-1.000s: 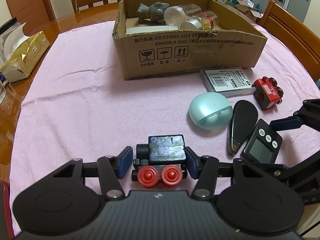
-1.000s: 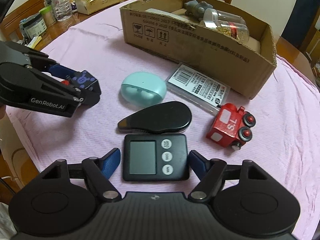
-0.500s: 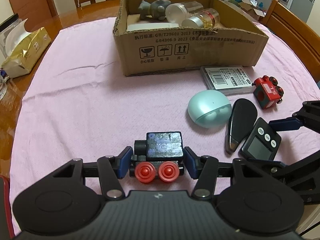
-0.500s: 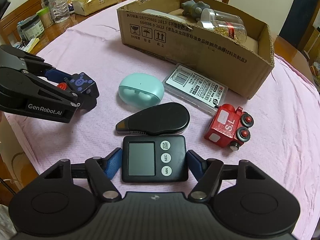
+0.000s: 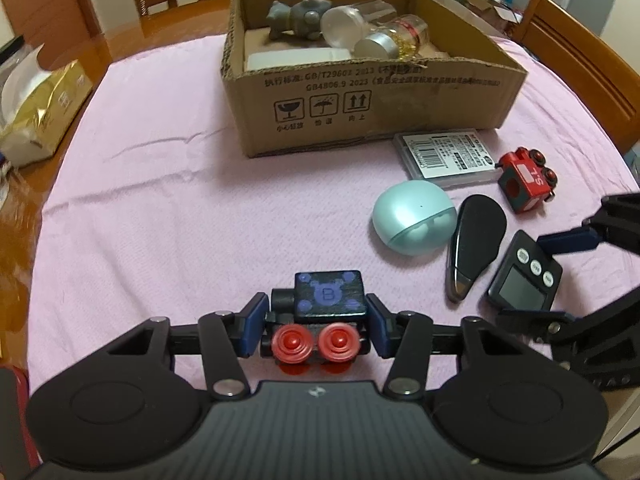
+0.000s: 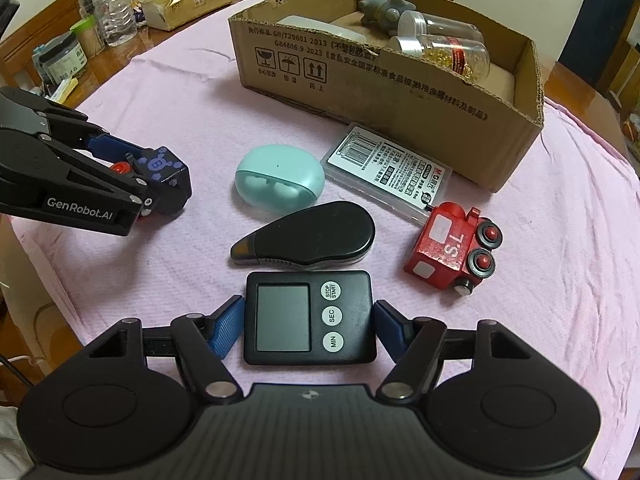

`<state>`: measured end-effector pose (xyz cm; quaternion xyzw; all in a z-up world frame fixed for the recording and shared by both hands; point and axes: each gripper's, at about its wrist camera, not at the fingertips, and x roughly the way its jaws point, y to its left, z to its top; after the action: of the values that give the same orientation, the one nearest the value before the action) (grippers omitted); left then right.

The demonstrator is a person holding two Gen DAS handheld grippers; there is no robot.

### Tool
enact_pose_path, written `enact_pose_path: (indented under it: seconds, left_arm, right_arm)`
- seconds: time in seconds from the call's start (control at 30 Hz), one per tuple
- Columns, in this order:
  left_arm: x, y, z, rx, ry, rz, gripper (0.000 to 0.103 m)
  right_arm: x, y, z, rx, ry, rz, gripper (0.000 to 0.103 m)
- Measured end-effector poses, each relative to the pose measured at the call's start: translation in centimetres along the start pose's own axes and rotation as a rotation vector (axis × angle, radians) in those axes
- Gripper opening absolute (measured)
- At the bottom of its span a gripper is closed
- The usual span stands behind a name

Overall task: Organize rigid objects
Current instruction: 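Grasp the black digital timer with the right gripper while the left gripper holds the train, then carry the train and timer over the box and open both grippers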

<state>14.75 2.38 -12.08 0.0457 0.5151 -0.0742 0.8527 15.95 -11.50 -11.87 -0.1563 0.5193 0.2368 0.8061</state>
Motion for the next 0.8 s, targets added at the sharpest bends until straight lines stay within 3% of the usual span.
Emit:
enact_pose_path:
  seconds: [0.5, 0.8]
  left_arm:
    - [-3.5, 0.0, 2.0, 0.093, 0.002, -0.065, 0.05]
    - [-6.1, 0.1, 5.5, 0.117, -0.054, -0.1, 0.05]
  right_arm:
    - [-4.1, -1.4, 1.8, -0.008, -0.008, 0.029, 0.074]
    - [-8.0, -3.3, 5.6, -0.043, -0.12, 0.005, 0.074]
